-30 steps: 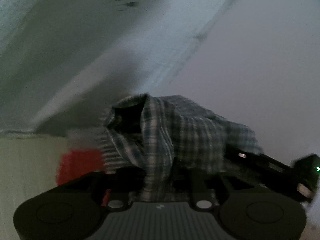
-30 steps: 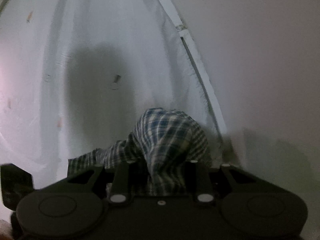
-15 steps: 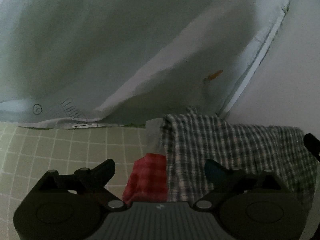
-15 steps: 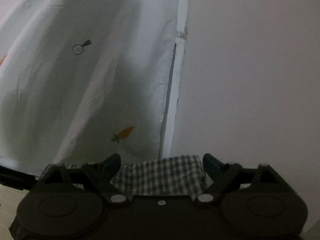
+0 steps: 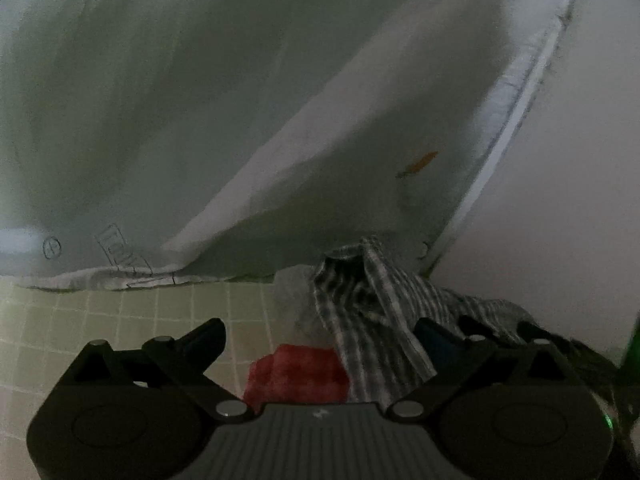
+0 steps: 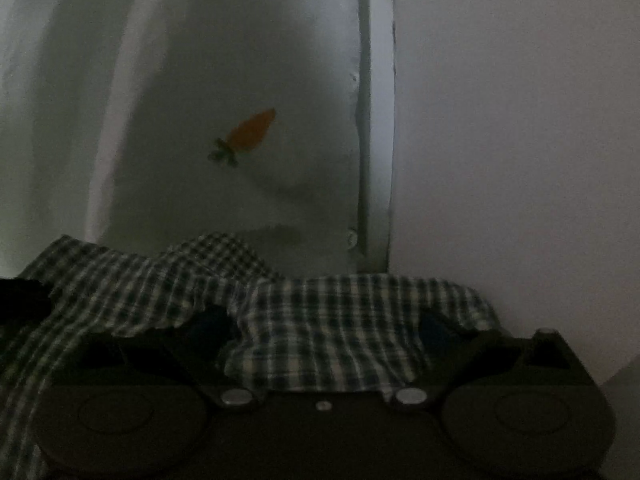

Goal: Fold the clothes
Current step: 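Lower the folded shirt onto the red cloth stack and open both grippers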

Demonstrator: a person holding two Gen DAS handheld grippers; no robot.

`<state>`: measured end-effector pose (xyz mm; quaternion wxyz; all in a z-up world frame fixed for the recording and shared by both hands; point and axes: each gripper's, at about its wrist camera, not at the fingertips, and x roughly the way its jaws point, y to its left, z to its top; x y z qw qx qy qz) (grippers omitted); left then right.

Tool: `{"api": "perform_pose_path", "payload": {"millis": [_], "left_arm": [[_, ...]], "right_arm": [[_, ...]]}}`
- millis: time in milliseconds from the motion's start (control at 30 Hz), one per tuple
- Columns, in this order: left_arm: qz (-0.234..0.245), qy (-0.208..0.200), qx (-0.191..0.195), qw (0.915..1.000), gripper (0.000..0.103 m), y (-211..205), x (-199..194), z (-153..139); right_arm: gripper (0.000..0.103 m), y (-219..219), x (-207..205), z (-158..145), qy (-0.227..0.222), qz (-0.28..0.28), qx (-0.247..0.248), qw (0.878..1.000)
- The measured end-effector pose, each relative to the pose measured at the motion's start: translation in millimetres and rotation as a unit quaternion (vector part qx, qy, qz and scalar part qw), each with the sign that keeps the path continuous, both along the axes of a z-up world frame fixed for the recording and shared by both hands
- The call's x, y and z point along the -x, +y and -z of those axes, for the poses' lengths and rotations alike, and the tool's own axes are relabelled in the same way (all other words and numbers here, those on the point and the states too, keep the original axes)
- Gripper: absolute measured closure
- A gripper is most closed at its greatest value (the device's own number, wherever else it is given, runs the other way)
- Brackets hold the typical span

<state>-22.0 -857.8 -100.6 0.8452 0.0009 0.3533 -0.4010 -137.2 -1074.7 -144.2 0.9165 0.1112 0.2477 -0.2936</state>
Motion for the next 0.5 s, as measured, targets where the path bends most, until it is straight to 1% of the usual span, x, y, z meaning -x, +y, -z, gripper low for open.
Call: {"api": "perform_pose_path", "payload": {"millis": [67, 133, 233, 300, 400, 467, 500], "left_arm": [[0.011, -0.019, -0.005, 0.9997, 0.000, 9, 10, -6], [0.023, -0.042, -0.010, 0.9988, 0.000, 19, 22, -14], [0.014, -0.075, 0.001, 0.9971, 0.000, 43, 48, -36], [0.000, -0.090, 0.014, 0.9959, 0.000, 62, 68, -51], [-0.014, -0.118, 0.033, 0.9924, 0.000, 93, 105, -72], [-0.006, -0.145, 0.033, 0.9889, 0.000, 112, 131, -82], [0.001, -0.152, 0.031, 0.9878, 0.000, 120, 143, -85]], "right_arm": [[0.000, 5, 0, -6, 0.006, -0.001, 0.010, 1.000], [0.000, 22, 12, -13, 0.006, -0.001, 0.032, 0.999], [0.000, 53, 38, -40, -0.011, 0.022, 0.065, 0.998], [0.000, 75, 58, -61, -0.028, 0.043, 0.082, 0.995], [0.000, 114, 98, -93, -0.061, 0.077, 0.081, 0.992], [0.000, 138, 121, -105, -0.064, 0.088, 0.062, 0.992], [0.000, 150, 133, -110, -0.066, 0.091, 0.051, 0.992]]}}
